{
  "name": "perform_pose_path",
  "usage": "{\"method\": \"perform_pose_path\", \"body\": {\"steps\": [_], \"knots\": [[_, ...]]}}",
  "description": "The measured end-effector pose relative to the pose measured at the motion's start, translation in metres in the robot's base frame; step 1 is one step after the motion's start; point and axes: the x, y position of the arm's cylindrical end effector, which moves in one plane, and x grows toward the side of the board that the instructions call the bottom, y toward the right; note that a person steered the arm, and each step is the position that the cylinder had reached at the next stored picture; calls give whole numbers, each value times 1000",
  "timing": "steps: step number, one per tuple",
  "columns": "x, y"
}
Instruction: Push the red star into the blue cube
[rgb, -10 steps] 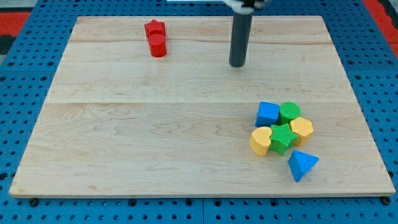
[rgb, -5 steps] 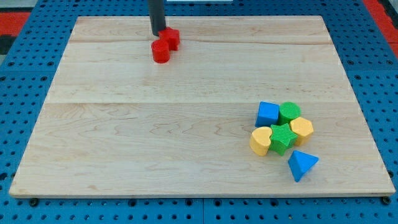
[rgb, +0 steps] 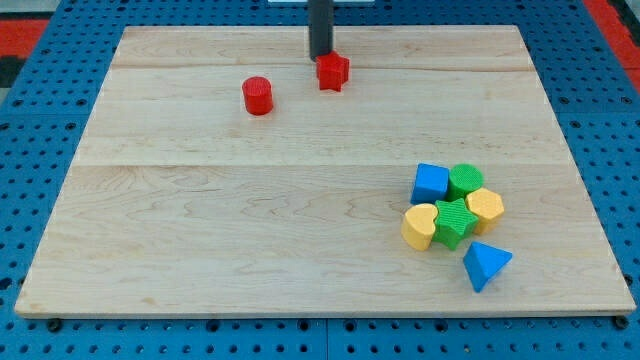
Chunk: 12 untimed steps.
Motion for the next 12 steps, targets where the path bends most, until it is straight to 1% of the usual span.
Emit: {"method": "perform_pose_path", "body": {"steps": [2,4,5,6,7,8,9,10,11,12], "knots": [[82,7],[182,8],[210,26],[189,44],[164,27],[139,28],[133,50],[149,75],[173,75],[171,73]]}}
